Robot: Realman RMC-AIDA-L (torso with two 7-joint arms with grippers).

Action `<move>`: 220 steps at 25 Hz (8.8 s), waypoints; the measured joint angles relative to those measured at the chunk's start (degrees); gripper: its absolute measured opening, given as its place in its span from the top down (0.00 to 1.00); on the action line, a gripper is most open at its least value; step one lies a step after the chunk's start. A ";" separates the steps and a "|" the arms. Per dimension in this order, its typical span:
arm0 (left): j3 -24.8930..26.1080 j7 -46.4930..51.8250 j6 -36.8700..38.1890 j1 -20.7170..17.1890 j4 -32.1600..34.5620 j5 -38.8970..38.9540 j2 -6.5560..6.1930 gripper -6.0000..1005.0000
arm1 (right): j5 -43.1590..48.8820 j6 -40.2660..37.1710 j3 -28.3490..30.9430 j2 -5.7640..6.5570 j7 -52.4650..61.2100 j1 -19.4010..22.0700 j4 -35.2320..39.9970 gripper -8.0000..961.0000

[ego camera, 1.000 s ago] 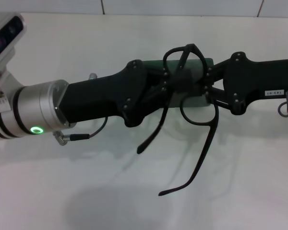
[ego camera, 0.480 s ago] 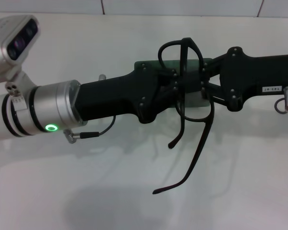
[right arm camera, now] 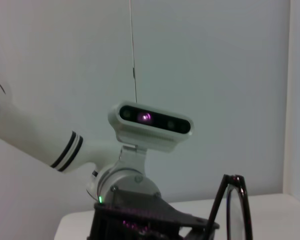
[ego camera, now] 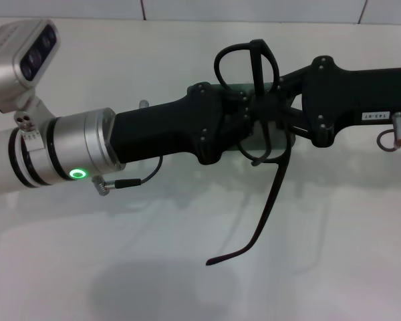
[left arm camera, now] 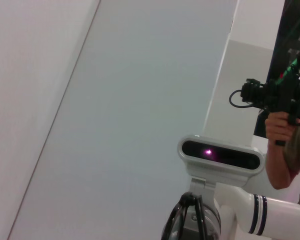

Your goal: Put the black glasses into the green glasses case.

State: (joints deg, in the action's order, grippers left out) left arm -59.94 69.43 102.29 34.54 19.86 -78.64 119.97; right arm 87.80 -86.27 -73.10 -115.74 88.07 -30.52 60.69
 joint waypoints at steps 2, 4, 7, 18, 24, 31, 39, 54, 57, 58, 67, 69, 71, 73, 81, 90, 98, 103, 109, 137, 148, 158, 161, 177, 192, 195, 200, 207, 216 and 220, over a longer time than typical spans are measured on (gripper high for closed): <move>0.05 -0.04 -0.08 0.03 0.00 0.03 0.00 0.98 | -0.26 -0.18 0.09 0.05 -0.23 -0.35 -0.54 0.89; 0.19 -0.06 -0.09 0.07 0.00 0.04 0.00 0.98 | -0.29 -0.25 0.10 0.07 -0.26 -0.52 -0.64 0.89; 0.32 -0.08 -0.08 0.08 0.00 0.20 0.00 0.98 | -0.31 -0.33 0.10 0.07 -0.27 -0.59 -0.67 0.89; 0.06 -0.09 0.87 0.02 0.00 0.83 0.00 0.98 | -0.30 -0.32 0.84 0.18 -0.60 -0.11 -1.17 0.88; 0.40 -0.28 4.81 -1.29 0.32 2.16 -0.25 0.98 | -0.40 -2.39 6.04 0.12 -1.66 0.45 -3.45 0.88; 0.23 -2.28 7.08 -2.74 0.53 1.89 -0.85 0.98 | -9.03 -12.10 17.11 0.22 -1.97 1.96 -4.75 0.88; -3.54 -6.93 9.08 0.48 -0.40 -3.91 0.01 0.98 | -20.88 -13.53 19.73 0.21 -7.99 -1.85 -14.55 0.88; -7.02 -16.90 8.80 0.61 -7.58 12.26 0.55 0.98 | -19.95 -0.99 4.29 -0.45 -18.69 -10.43 -29.71 0.88; -6.94 -16.31 8.00 0.29 -7.60 13.58 0.53 0.98 | -19.72 -0.64 3.14 -0.40 -18.71 -10.61 -29.60 0.88; -6.94 -15.99 7.55 0.13 -7.72 14.27 0.53 0.98 | -19.70 -0.60 2.86 -0.35 -18.72 -10.70 -29.59 0.88; -6.91 -14.03 3.93 0.25 -9.61 17.86 0.35 0.98 | -18.82 -0.14 1.74 -0.11 -18.77 -11.28 -29.55 0.88; -6.88 -13.59 3.44 0.35 -9.62 17.89 0.33 0.98 | -18.40 -0.02 1.54 -0.10 -18.78 -11.47 -29.51 0.88; -6.86 -12.87 2.72 0.38 -9.64 17.98 0.29 0.98 | -18.16 0.03 1.19 -0.10 -18.80 -11.70 -29.49 0.88; -6.85 -12.23 2.04 0.43 -9.66 18.05 0.27 0.98 | -17.83 0.10 1.05 -0.10 -18.81 -11.82 -29.48 0.88; -6.85 -10.81 1.14 0.54 -9.50 18.09 0.25 0.98 | -16.89 0.21 0.66 -0.10 -18.82 -12.11 -29.48 0.88; -6.92 -9.71 1.17 0.40 -9.54 18.09 0.20 0.98 | -16.87 0.24 0.33 -0.03 -18.82 -12.01 -29.49 0.88; -7.26 -9.28 2.75 0.16 -9.33 17.85 0.15 0.98 | -16.87 0.28 0.33 -0.02 -18.82 -11.72 -29.49 0.88; -7.35 -9.21 4.31 0.51 -9.19 17.42 0.09 0.98 | -16.03 0.32 0.27 -0.04 -18.82 -11.86 -29.50 0.88; -7.39 -9.07 3.97 0.92 -9.16 17.36 0.08 0.98 | -15.50 0.08 -0.55 -0.08 -18.86 -12.04 -29.15 0.87; -7.47 -7.20 10.17 -7.32 -2.04 11.30 -4.74 0.98 | 10.31 7.14 -0.86 0.74 6.27 -14.25 -8.62 0.87; -7.12 -10.40 11.90 -12.19 -0.31 3.97 -6.89 0.98 | 48.84 6.03 -14.29 -0.45 31.22 -36.05 -8.47 0.87; -7.45 -12.05 11.84 -12.13 -0.32 0.19 -6.79 0.98 | 48.16 12.96 -24.57 -0.46 30.24 -39.94 -12.78 0.87; -7.47 -11.97 11.89 -11.78 -0.43 -0.33 -6.58 0.98 | 48.47 13.93 -26.84 -0.46 30.24 -39.94 -12.58 0.87; -7.46 -14.67 11.80 -14.33 -0.86 -2.27 -4.80 0.98 | 48.27 22.88 -37.95 -0.45 31.28 -39.83 -14.10 0.87; -7.47 -15.04 11.43 -13.80 -0.88 -6.04 -3.95 0.98 | 48.86 27.61 -43.85 -0.45 33.11 -40.11 -15.52 0.87; -7.46 -15.29 11.43 -13.95 -0.87 -6.28 -3.80 0.98 | 48.88 27.80 -44.35 -0.45 33.12 -40.28 -15.52 0.87; -7.47 -15.78 11.43 -14.26 -0.87 -6.35 -3.66 0.98 | 48.96 28.53 -45.28 -0.45 33.15 -40.35 -15.56 0.86; -7.35 -15.81 11.43 -14.24 -0.87 -6.36 -3.66 0.98 | 49.00 29.33 -45.89 -0.45 33.22 -40.47 -16.14 0.86; -7.14 -15.82 11.33 -14.24 -0.88 -6.35 -3.69 0.98 | 49.06 30.31 -47.86 -0.45 33.75 -40.50 -15.95 0.86; -7.00 -15.82 11.27 -14.24 -0.88 -6.29 -3.69 0.98 | 49.22 30.77 -48.33 -0.45 33.91 -40.50 -15.77 0.86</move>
State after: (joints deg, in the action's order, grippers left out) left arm -66.94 53.61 113.56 20.31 18.99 -84.92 116.28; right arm 137.02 -55.51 -121.43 -116.19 121.98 -71.02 44.92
